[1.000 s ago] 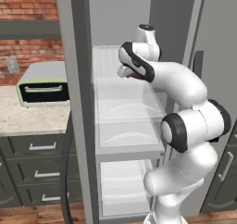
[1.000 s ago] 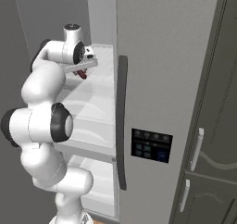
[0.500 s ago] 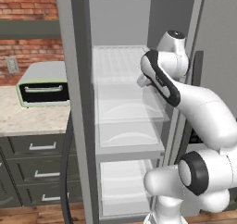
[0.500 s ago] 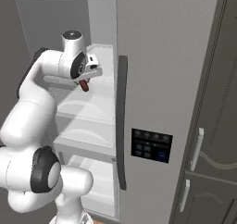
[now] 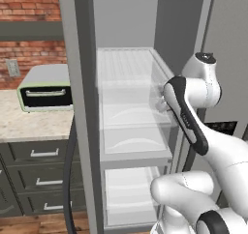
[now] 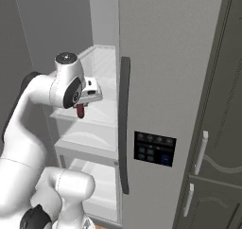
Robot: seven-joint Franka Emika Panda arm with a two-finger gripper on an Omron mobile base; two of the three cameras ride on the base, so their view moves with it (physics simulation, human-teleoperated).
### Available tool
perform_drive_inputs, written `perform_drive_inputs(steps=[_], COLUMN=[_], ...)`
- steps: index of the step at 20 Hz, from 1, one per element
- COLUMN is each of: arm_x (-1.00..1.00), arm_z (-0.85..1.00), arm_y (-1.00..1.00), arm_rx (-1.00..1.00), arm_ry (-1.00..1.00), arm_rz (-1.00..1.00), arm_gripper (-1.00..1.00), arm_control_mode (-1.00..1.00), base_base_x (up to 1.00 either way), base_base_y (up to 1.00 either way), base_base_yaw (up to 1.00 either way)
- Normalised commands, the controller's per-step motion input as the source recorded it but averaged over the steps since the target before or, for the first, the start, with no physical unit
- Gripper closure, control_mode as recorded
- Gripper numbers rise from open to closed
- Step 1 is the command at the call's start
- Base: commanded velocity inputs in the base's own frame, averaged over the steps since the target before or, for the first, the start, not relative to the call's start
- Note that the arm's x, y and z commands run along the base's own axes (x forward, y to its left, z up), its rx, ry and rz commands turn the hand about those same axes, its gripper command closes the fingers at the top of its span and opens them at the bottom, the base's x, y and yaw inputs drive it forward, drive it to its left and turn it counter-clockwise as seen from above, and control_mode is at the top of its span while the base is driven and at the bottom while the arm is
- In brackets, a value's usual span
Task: Retrieve the sausage and cheese from the fridge and place them on the cutting board on the counter.
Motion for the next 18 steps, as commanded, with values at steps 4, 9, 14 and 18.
perform_drive_inputs(steps=[4,9,14,18], arm_x=[-0.73,-0.27,0.0,0.0], arm_z=[-0.9,-0.64,0.0,0.0], arm_y=[0.03,0.06,0.0,0.0], arm_rx=[0.0,0.0,0.0,0.0], arm_ry=[0.0,0.06,0.0,0.0], arm_rz=[-0.17,-0.09,0.0,0.0], arm_gripper=[1.0,1.0,1.0,1.0], arm_control_mode=[-1.0,-1.0,-1.0,-1.0], base_base_x=[0.0,0.0,0.0,0.0], base_base_y=[0.0,0.0,0.0,0.0], base_base_yaw=[0.0,0.0,0.0,0.0])
